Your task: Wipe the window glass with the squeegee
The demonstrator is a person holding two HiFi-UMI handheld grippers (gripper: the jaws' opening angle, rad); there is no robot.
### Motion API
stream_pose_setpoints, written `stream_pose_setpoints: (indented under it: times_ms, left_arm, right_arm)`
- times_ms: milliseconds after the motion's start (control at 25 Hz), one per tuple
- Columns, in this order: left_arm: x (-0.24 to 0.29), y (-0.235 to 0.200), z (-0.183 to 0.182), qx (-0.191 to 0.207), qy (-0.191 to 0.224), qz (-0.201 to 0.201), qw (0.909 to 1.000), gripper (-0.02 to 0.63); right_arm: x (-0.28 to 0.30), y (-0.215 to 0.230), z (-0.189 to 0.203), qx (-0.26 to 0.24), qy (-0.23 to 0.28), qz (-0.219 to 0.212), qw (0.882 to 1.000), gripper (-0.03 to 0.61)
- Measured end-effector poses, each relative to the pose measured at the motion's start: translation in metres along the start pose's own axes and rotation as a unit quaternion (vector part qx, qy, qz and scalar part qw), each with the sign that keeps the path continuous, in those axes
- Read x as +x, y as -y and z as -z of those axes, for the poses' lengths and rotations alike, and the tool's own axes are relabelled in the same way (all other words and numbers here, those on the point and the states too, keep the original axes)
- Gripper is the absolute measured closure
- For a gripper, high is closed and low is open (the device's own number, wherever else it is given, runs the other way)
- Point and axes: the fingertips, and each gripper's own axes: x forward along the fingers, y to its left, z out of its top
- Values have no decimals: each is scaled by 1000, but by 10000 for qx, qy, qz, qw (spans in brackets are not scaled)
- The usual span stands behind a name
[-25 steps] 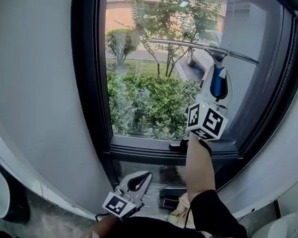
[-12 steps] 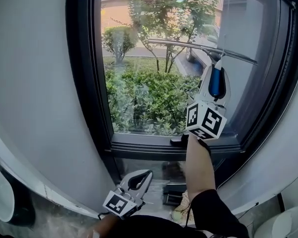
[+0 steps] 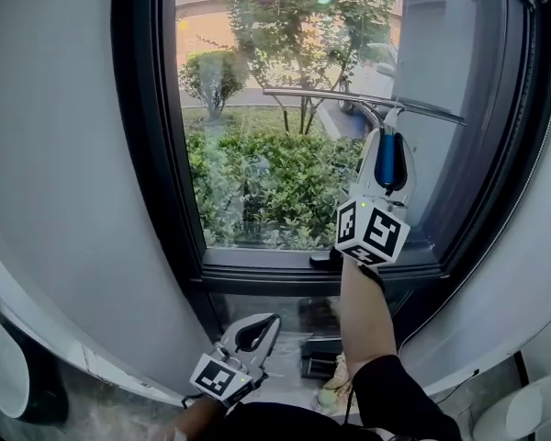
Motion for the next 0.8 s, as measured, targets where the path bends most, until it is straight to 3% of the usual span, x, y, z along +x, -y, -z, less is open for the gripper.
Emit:
stream_pose_setpoints:
  times_ms: [800]
  left_arm:
    - [2, 7, 4, -51, -12, -13, 10000, 614]
  right_arm:
    - [-15, 4, 9, -49, -145, -2, 9999, 446]
